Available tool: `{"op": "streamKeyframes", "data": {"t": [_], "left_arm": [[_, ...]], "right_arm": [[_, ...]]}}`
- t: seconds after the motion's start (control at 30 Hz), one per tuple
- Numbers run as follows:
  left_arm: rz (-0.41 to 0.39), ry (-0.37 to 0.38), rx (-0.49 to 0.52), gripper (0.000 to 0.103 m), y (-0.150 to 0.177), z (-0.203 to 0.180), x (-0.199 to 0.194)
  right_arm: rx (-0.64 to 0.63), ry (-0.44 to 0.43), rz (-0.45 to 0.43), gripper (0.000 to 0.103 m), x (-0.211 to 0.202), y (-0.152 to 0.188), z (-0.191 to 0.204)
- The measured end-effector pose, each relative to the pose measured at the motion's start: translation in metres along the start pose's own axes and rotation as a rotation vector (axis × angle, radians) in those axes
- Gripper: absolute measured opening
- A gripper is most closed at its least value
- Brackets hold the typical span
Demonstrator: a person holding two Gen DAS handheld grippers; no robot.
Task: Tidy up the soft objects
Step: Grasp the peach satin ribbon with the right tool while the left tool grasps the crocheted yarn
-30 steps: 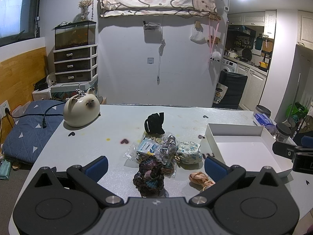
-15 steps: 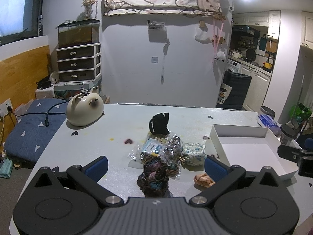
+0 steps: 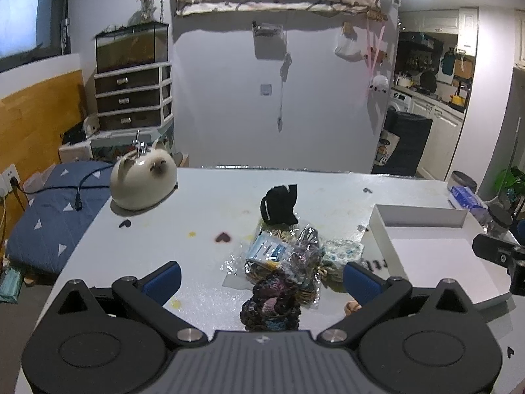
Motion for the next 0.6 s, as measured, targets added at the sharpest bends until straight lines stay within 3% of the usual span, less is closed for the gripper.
{"op": "streamKeyframes", "data": {"t": [0.23,0.47,0.6], "left_arm": [[0.078,0.003,-0.019,0.103,0.013,0.008,0.041],[0.155,0.022,-0.018,0.103,0.036,0.013,0.078],[0.19,0.045,-0.027,0.103,0.042,0.011,0.092]], "right_arm": [[-0.061,0.003,0.046,0.103,0.034,0.011,0.011],[-0.137,-0.035,0.185,0.103,0.071,0.046,0.023],[-0.159,-0.121,0.3,0.088,0.089,0.072,0.033]]}}
Point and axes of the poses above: each gripper's, at about its wrist camera, not at the fingertips, and x roughly the way its jaws point, z to its left, y to its underside, the point moved 9 cm from there along x, roughly the way its jaws point, and after that the axes turned 8 degrees about x, right-handed, at the moved point
